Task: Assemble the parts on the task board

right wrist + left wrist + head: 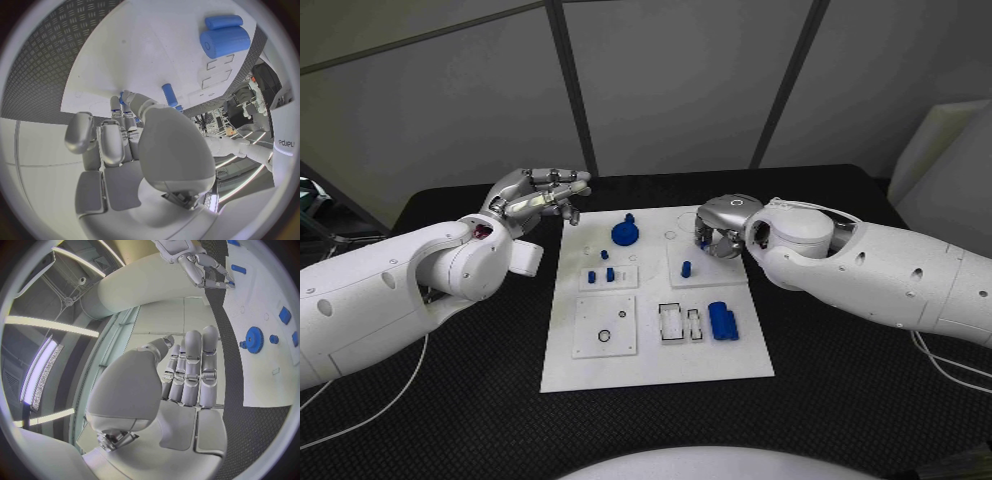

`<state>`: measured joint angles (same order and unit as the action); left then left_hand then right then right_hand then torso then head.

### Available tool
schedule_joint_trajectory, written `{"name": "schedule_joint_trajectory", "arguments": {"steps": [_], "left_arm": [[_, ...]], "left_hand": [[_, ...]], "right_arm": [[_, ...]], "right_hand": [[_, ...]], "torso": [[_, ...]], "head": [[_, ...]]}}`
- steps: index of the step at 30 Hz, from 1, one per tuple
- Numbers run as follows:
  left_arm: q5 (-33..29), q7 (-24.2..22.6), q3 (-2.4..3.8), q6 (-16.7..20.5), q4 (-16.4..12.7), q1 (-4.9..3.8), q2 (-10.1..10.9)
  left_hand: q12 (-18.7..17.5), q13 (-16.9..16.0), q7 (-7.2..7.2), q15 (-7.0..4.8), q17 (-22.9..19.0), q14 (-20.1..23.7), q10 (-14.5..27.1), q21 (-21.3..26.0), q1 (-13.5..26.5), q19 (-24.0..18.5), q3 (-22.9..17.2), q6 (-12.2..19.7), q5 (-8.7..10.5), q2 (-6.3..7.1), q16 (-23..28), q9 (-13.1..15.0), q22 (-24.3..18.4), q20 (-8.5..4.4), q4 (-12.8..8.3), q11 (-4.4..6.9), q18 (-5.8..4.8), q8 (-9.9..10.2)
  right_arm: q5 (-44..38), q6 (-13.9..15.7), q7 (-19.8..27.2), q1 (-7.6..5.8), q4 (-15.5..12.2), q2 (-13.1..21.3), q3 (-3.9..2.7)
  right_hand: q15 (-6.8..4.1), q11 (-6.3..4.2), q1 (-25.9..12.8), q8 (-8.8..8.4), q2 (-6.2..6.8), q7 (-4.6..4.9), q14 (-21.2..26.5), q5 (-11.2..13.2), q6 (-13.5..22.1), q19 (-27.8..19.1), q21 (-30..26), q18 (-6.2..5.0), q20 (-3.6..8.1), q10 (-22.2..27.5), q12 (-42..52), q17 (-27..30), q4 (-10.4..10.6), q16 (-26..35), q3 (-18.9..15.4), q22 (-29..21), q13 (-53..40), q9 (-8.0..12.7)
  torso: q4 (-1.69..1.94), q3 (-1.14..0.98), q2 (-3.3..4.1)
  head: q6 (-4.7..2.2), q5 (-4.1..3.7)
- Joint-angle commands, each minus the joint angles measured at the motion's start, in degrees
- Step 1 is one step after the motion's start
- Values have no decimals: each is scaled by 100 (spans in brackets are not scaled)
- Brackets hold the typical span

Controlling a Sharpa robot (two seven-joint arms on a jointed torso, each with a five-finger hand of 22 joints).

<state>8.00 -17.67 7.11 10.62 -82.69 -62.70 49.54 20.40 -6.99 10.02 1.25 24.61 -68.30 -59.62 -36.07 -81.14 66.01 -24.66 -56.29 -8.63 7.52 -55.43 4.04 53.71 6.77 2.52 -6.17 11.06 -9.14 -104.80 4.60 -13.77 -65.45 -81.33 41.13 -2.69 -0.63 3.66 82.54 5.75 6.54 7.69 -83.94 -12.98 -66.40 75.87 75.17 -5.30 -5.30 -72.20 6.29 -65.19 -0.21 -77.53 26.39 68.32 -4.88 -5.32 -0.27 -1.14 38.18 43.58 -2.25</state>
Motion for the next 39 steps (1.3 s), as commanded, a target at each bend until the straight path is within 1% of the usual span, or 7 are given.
{"name": "schedule_joint_trajectory", "arguments": {"steps": [1, 15, 19, 24, 26, 32, 39], "left_arm": [[31, -30, 3, 18, -1, -5, 3], [31, -29, 2, 22, 28, 0, 25], [31, -26, 2, 19, 32, 0, 27], [31, -23, 2, 12, 45, 0, 6], [31, -21, 2, 8, 34, 1, -2], [31, -26, 3, -6, 6, 1, -22], [31, -20, 3, -10, 42, 1, -92]], "left_hand": [[20, -8, 43, 5, -8, 34, 56, 21, -38, -38, -1, -1, 20, -4, 30, -8, -10, 14, -21, 1, -56, -38], [20, -8, 43, 5, -8, 34, 56, 21, -38, -38, -1, -1, 20, -4, 30, -8, -10, 14, -21, 1, -56, -38], [20, -8, 43, 5, -8, 34, 56, 21, -38, -38, -1, -1, 20, -4, 30, -8, -10, 14, -21, 1, -56, -38], [20, -8, 43, 5, -8, 34, 56, 21, -38, -38, -1, -1, 20, -4, 30, -8, -10, 14, -21, 1, -56, -38], [20, -8, 43, 5, -8, 34, 56, 21, -38, -38, -1, -1, 20, -4, 30, -8, -10, 14, -21, 1, -56, -38], [29, -9, 46, 7, -13, 35, 62, 24, -39, -37, -4, 0, 20, -16, 29, -8, -12, 14, -24, -1, -56, -43], [29, -9, 46, 7, -13, 35, 62, 24, -39, -37, -4, 0, 20, -16, 29, -8, -12, 14, -24, -1, -56, -43]], "right_arm": [[-75, 274, -16, -8, -66, 48, -2], [-23, 549, 0, -11, -486, 308, -18], [10, 614, -6, -11, -781, 407, -122], [82, 638, -27, -11, -1213, 479, -306], [115, 646, -28, -12, -1364, 484, -343], [295, 660, 7, -12, -1651, 384, -391], [521, 518, 106, -3, -1562, 46, -382]], "right_hand": [[-34, -11, -35, 22, -7, 3, -196, -41, -40, 37, 37, 41, 11, -71, -35, -17, -44, -20, -7, 13, -4, -5], [-35, -12, -37, 22, -4, 2, -201, -50, -45, 54, 57, 46, 11, -76, -38, -47, -48, -36, -8, 40, -5, -7], [-35, -13, -43, 22, 2, 1, -203, -52, -48, 54, 60, 47, 12, -80, -40, -55, -50, -41, -12, 43, -7, -8], [-35, -12, -48, 21, 6, 2, -203, -51, -49, 56, 63, 48, 12, -81, -42, -57, -50, -42, -16, 48, -7, -8], [-35, -12, -48, 21, 6, 1, -203, -51, -49, 57, 64, 48, 12, -82, -42, -57, -50, -43, -16, 49, -7, -8], [-36, -13, -50, 21, 6, 1, -204, -52, -50, 59, 67, 49, 12, -83, -43, -58, -51, -43, -16, 53, -8, -8], [-36, -13, -50, 18, 7, 1, -201, -54, -48, 50, 58, 45, 12, -83, -46, -43, -53, -36, -16, 39, -8, -8]], "torso": [[0, 0, -8], [5, 9, 1], [5, 8, 0], [6, 10, -8], [11, 12, -7], [21, 18, -6], [24, 19, 7]], "head": [[-7, 9], [-24, 2], [-25, 9], [-31, 108], [-20, 115], [-17, 199], [-5, 382]]}}
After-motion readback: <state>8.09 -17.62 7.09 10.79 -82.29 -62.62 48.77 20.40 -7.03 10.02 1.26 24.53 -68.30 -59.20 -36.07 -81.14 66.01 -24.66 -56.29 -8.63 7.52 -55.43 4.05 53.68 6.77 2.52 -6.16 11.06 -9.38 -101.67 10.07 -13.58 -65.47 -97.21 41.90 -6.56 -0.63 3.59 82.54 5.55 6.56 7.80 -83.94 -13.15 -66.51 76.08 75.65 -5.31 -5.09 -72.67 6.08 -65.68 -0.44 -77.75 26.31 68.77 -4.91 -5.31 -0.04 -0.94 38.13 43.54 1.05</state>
